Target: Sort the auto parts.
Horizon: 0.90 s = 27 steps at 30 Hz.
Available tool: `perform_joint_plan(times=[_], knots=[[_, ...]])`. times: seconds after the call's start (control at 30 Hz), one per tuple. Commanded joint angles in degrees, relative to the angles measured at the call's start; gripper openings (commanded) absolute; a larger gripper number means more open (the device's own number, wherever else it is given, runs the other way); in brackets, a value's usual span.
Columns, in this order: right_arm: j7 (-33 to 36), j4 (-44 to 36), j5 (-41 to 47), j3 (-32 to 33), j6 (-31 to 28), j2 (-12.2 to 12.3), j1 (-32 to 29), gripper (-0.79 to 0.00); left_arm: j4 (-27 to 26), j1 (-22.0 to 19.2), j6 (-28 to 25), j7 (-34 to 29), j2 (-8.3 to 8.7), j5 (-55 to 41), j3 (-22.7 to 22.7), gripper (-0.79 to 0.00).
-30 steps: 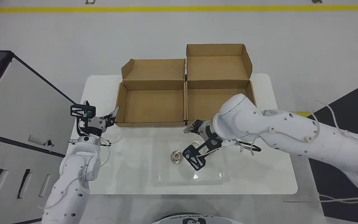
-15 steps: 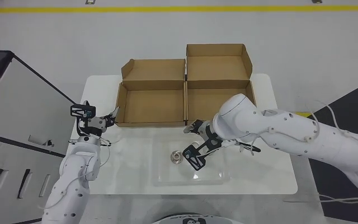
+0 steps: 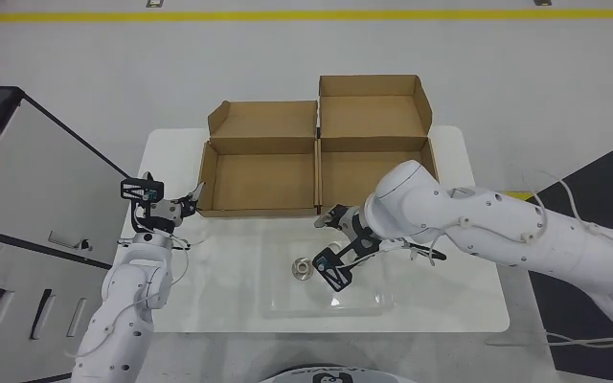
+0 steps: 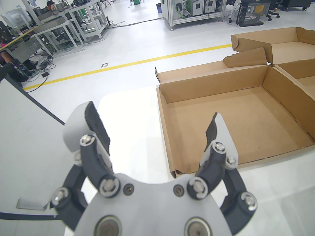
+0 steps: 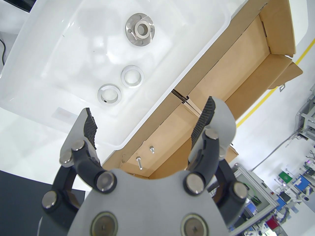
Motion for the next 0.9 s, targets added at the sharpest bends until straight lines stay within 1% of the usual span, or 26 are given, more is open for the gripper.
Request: perform_joint_plan(times=[0.0,0.27,0.37,0.57,0.87], knots=[[0.0,0.0,0.0,0.0,0.0,0.0,0.0,0.000,0.0,0.0,0.0,0.0,0.00,0.0,0.0,0.000],[0.0,0.0,0.0,0.0,0.0,0.0,0.0,0.000,0.0,0.0,0.0,0.0,0.00,0.0,0.0,0.000],[-0.9,0.1,-1.2,0.2,1.0,0.0,-1.0,0.000,0.0,0.0,0.0,0.0,0.00,0.0,0.0,0.000],[-1.7,0.8,-2.6,0.4,0.0,0.1,-2.4,0.000,0.0,0.0,0.0,0.0,0.00,0.0,0.0,0.000],[0.0,1.0,-2.5,0.0,0.0,-0.2,-4.1,0.000,0.0,0.0,0.0,0.0,0.00,0.0,0.0,0.000]])
